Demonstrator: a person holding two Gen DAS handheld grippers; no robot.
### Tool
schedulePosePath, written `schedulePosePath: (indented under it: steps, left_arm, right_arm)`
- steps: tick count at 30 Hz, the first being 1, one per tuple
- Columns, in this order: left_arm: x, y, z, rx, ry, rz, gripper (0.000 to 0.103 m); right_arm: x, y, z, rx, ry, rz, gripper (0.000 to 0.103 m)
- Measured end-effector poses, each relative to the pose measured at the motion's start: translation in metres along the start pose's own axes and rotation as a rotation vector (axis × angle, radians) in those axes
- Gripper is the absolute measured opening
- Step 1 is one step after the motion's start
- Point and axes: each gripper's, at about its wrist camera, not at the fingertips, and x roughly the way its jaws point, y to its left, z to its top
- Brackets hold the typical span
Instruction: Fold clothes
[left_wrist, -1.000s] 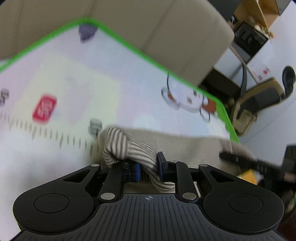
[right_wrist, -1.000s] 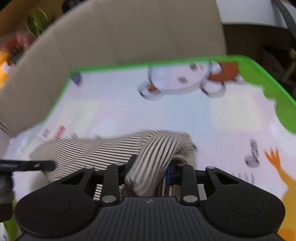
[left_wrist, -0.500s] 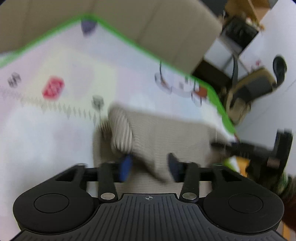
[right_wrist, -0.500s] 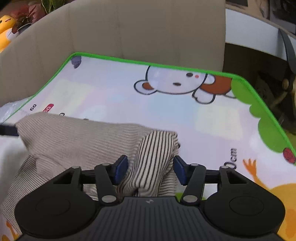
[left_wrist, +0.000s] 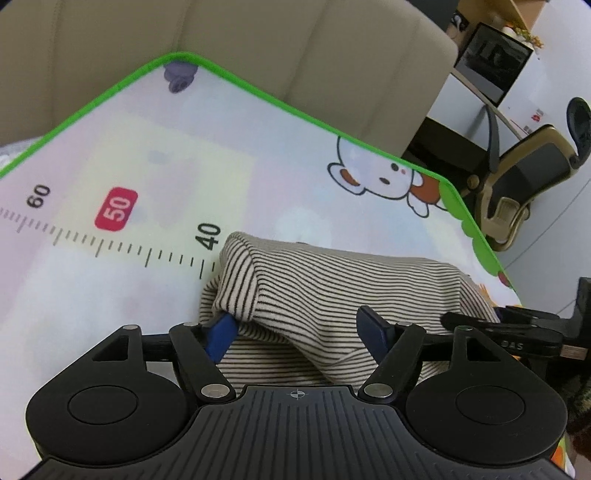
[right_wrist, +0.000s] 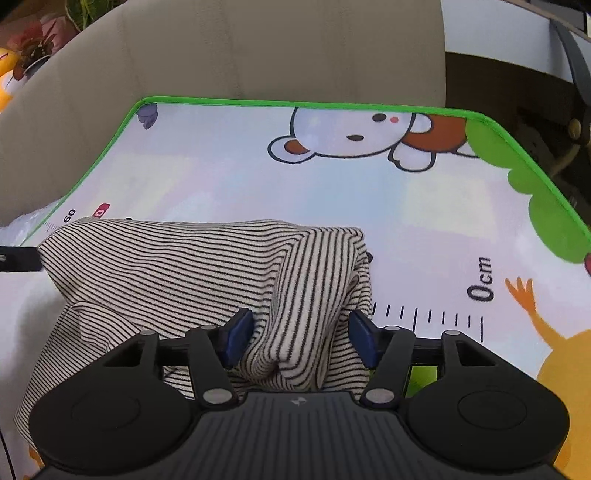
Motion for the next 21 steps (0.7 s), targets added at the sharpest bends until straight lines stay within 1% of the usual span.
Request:
schedulePosePath:
  steps: [1, 3, 5, 7, 8, 9, 10, 12, 13, 14, 15, 16, 18, 20, 21]
  left_arm:
    - [-0.005, -0.001, -0.001, 0.002, -0.006, 0.000, 0.079]
    - [-0.022, 0.001, -0.002, -0.027, -0.054, 0.001, 0.080]
    - [-0.038, 0.008, -0.001, -0.065, -0.123, 0.035, 0.085]
    - [-0.042, 0.018, 0.006, -0.095, -0.147, 0.060, 0.089]
    - [-0.037, 0.019, 0.009, -0.100, -0.133, 0.060, 0.090]
    - [-0.031, 0.021, 0.012, -0.106, -0.118, 0.060, 0.090]
    - [-0.025, 0.022, 0.015, -0.111, -0.103, 0.060, 0.089]
    - [-0.006, 0.016, 0.015, -0.079, -0.067, 0.028, 0.076]
    - [0.006, 0.012, 0.015, -0.054, -0.043, 0.021, 0.052]
    - [0.016, 0.009, 0.014, -0.034, -0.023, 0.046, 0.037]
    - [0.021, 0.008, 0.012, -0.024, -0.019, 0.068, 0.036]
    - [0.022, 0.008, 0.012, -0.024, -0.023, 0.063, 0.032]
    - [0.015, 0.010, 0.011, -0.039, -0.037, 0.020, 0.028]
    - [0.006, 0.010, 0.007, -0.037, -0.036, -0.018, 0.026]
    - [0.005, 0.009, 0.002, -0.042, -0.022, -0.025, 0.026]
  right_arm:
    - [0.000, 0.000, 0.000, -0.001, -0.002, -0.001, 0.058]
    - [0.000, 0.001, -0.001, -0.007, -0.004, -0.001, 0.058]
    - [0.001, 0.000, -0.001, -0.005, -0.002, 0.003, 0.058]
    - [0.001, 0.001, 0.000, -0.009, -0.002, 0.006, 0.056]
    - [0.000, 0.003, 0.001, -0.019, -0.004, 0.011, 0.050]
    - [-0.001, 0.006, 0.002, -0.030, -0.007, 0.016, 0.041]
    - [-0.003, 0.008, 0.003, -0.044, -0.015, 0.015, 0.035]
    - [-0.014, 0.011, 0.012, -0.059, -0.057, 0.020, 0.030]
    - [-0.020, 0.011, 0.017, -0.054, -0.079, 0.029, 0.028]
    - [-0.026, 0.008, 0.022, -0.039, -0.098, 0.042, 0.028]
    - [-0.032, 0.005, 0.027, -0.026, -0.113, 0.053, 0.027]
    - [-0.034, 0.002, 0.031, -0.019, -0.118, 0.057, 0.027]
    - [-0.031, -0.005, 0.033, -0.014, -0.102, 0.048, 0.027]
    - [-0.011, -0.014, 0.024, -0.009, -0.029, 0.019, 0.028]
    - [-0.002, -0.018, 0.018, 0.006, 0.009, 0.009, 0.030]
